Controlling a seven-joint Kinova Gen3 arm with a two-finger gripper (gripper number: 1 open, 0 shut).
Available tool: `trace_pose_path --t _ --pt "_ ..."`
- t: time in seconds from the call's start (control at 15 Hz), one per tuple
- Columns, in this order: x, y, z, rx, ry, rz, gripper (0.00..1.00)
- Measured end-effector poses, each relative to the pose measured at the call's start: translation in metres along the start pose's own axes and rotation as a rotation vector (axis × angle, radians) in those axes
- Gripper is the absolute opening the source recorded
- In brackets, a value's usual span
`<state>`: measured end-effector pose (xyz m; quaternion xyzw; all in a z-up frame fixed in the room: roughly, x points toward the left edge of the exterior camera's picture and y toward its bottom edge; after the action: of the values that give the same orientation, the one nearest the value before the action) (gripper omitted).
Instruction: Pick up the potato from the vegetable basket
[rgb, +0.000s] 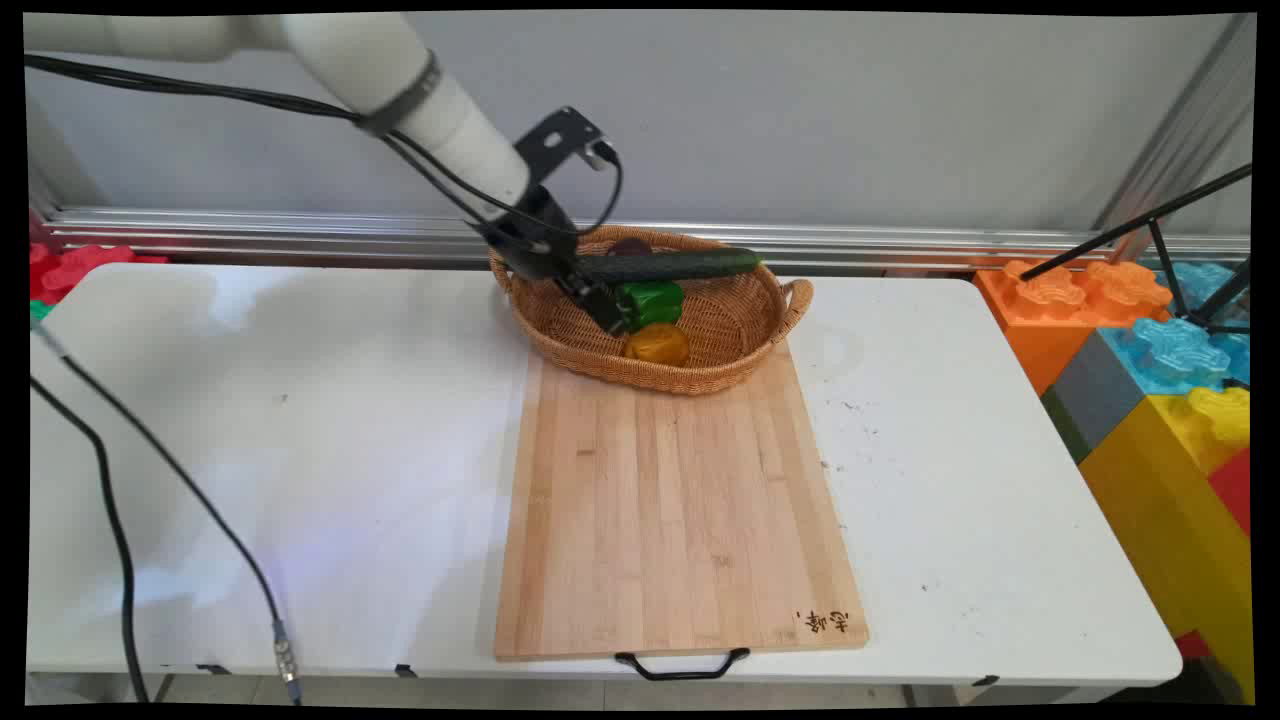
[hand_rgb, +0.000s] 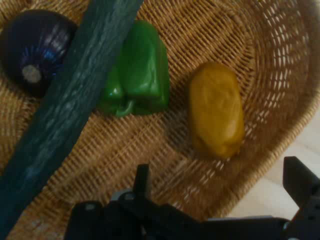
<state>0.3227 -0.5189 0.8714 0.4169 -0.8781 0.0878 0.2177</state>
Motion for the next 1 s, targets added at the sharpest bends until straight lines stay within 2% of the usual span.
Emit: trace_pose_path --t 0.4,0.93,1.0 --pt "0.019 0.003 0.046 -0.021 -0.013 -0.102 1.0" --pt "0.03 -0.001 0.09 -0.041 -0.041 -0.169 1.0" --pt "0.031 -0.001 0.093 -0.043 -0.041 -0.174 0.0"
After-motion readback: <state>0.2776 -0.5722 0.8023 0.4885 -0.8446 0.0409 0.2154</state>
